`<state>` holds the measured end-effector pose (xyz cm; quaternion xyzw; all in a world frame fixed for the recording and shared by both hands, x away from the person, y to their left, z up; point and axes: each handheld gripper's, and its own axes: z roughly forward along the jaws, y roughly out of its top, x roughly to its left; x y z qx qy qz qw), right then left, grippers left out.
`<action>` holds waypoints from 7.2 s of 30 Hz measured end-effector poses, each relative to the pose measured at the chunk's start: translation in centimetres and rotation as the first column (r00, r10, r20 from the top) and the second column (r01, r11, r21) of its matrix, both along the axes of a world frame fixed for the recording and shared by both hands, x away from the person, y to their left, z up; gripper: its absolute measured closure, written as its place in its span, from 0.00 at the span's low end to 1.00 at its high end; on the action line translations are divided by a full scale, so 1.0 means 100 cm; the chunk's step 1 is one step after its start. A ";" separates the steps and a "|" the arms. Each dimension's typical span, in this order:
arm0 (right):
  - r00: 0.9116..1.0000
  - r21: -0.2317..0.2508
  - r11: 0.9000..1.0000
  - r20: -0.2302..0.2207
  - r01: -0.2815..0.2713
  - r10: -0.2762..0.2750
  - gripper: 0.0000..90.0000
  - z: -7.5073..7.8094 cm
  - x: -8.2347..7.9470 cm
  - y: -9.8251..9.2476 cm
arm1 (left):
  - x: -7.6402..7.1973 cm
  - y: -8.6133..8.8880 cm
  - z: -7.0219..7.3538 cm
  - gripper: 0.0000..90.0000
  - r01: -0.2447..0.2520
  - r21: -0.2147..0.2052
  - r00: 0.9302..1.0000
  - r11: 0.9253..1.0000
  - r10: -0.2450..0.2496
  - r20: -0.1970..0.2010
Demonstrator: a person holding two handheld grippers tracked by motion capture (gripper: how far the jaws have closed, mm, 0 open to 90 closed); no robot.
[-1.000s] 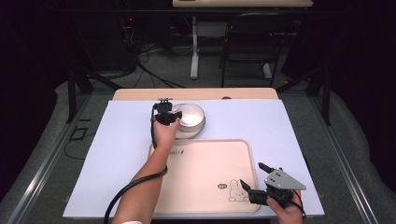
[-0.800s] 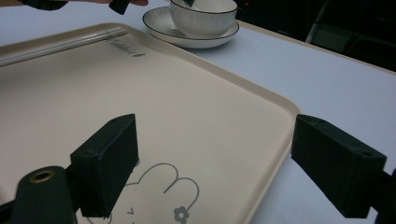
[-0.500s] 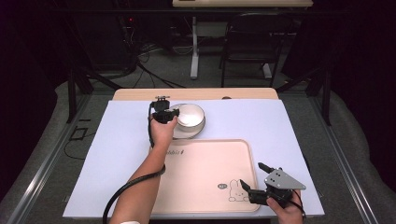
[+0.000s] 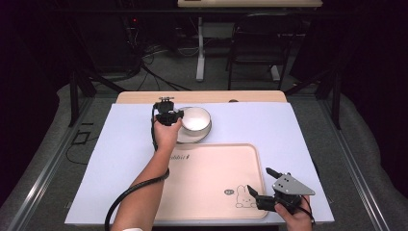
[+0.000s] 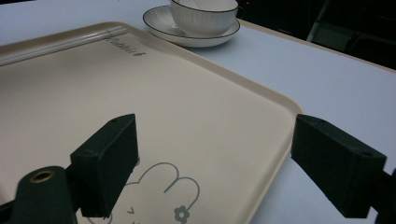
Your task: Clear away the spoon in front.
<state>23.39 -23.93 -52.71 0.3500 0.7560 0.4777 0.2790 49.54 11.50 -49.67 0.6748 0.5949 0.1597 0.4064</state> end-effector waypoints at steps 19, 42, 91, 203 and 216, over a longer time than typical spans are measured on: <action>1.000 -0.004 1.000 0.006 -0.001 0.001 0.16 0.000 0.000 0.000 | -0.003 -0.001 0.013 0.94 0.017 -0.015 1.000 1.000 -0.017 0.027; 1.000 -0.007 1.000 0.004 -0.003 0.003 0.16 0.000 0.000 0.000 | -0.005 -0.003 0.034 0.95 0.025 -0.006 0.998 1.000 -0.025 0.050; 1.000 -0.006 1.000 0.001 -0.001 0.001 0.16 0.000 0.000 0.001 | -0.055 -0.005 0.083 0.95 0.114 0.081 0.988 0.990 -0.122 0.095; 1.000 -0.022 1.000 -0.007 0.001 -0.001 0.16 -0.001 -0.001 0.003 | -0.154 0.060 -0.019 0.83 0.225 0.089 0.961 0.970 -0.206 -0.182; 1.000 -0.020 1.000 -0.010 0.000 0.000 0.16 -0.001 0.000 0.003 | -0.140 0.052 -0.035 0.76 0.233 0.106 0.961 0.967 -0.212 -0.178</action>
